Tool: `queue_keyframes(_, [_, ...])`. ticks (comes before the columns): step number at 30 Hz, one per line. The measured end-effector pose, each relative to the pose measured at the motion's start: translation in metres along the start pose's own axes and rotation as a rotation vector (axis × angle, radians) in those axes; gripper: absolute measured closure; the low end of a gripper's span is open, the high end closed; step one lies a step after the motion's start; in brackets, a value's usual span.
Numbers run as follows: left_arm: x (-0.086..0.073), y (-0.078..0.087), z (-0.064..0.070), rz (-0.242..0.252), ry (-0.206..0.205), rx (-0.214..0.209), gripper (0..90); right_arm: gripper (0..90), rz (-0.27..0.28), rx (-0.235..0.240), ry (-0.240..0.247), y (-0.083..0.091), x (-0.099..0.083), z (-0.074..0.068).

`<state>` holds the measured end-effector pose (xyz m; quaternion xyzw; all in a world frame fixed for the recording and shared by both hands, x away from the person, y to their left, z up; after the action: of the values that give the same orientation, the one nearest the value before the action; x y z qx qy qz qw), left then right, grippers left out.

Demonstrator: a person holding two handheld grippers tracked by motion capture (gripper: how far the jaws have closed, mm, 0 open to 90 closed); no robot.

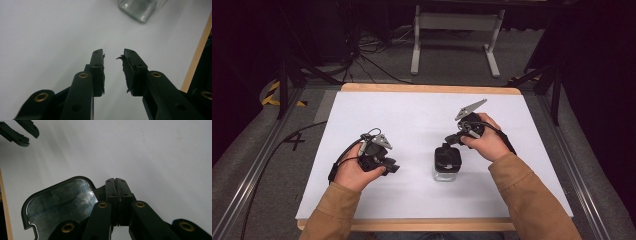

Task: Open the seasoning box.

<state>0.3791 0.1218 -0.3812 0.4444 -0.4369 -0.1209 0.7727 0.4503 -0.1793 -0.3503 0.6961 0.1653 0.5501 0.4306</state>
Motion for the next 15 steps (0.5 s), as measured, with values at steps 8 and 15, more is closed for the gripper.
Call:
queue_keyframes(8, [0.014,-0.012,0.027,0.071,-0.080,-0.081,89.7,90.0,0.000,-0.003,-0.004,0.000,0.000,0.000])
queue_keyframes(15, [0.029,-0.034,0.053,0.111,-0.130,-0.136,89.9,90.0,-0.005,-0.014,-0.010,0.000,-0.001,-0.001])
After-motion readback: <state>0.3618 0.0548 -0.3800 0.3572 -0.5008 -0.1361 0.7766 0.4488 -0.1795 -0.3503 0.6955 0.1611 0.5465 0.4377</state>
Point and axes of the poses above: each handheld gripper's, and its own axes: y roughly backward along the jaws, x roughly out of its top, z roughly to its right, the point moved 1 cm from there along -y, roughly forward along the jaws, and after that the axes turned 7 degrees about y, right-handed, at the moved point
